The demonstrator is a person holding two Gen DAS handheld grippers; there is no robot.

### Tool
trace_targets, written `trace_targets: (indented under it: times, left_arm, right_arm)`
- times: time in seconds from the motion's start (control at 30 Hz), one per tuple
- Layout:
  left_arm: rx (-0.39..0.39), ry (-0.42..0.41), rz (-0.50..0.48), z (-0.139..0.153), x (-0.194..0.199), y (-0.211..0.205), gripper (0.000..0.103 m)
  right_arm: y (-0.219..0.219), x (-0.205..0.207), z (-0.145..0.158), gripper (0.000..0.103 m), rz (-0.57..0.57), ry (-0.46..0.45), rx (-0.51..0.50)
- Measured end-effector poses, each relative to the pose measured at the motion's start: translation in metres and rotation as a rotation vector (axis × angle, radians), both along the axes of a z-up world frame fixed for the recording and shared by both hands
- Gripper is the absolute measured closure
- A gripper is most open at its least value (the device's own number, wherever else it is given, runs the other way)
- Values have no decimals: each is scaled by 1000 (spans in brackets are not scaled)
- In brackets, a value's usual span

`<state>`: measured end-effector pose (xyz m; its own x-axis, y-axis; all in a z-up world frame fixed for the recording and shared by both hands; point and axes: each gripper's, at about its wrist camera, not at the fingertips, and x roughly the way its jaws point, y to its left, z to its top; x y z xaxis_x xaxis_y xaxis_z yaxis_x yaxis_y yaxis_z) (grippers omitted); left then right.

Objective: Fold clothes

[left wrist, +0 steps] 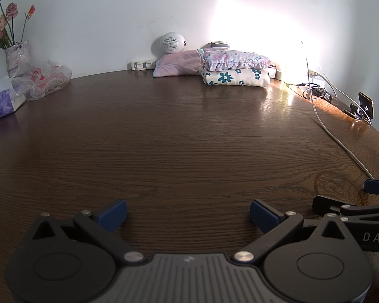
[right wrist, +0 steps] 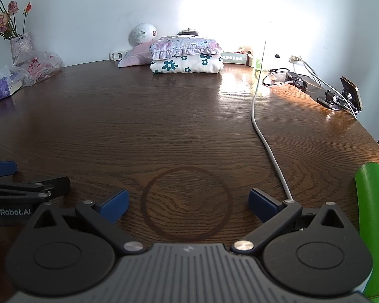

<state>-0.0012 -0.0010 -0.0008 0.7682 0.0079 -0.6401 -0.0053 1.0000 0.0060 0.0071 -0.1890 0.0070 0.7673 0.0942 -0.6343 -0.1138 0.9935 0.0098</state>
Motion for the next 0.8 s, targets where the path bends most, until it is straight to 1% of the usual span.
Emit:
trace_targets:
  times: [0.27,0.8]
  left_arm:
    - [1,0,1,-1,2,0,0]
    - [4,-1,3,0,1,-3,0]
  right_arm:
    - [-3,3,0,1,-3,5,8]
    - [-3,4,1,1,-48,6,1]
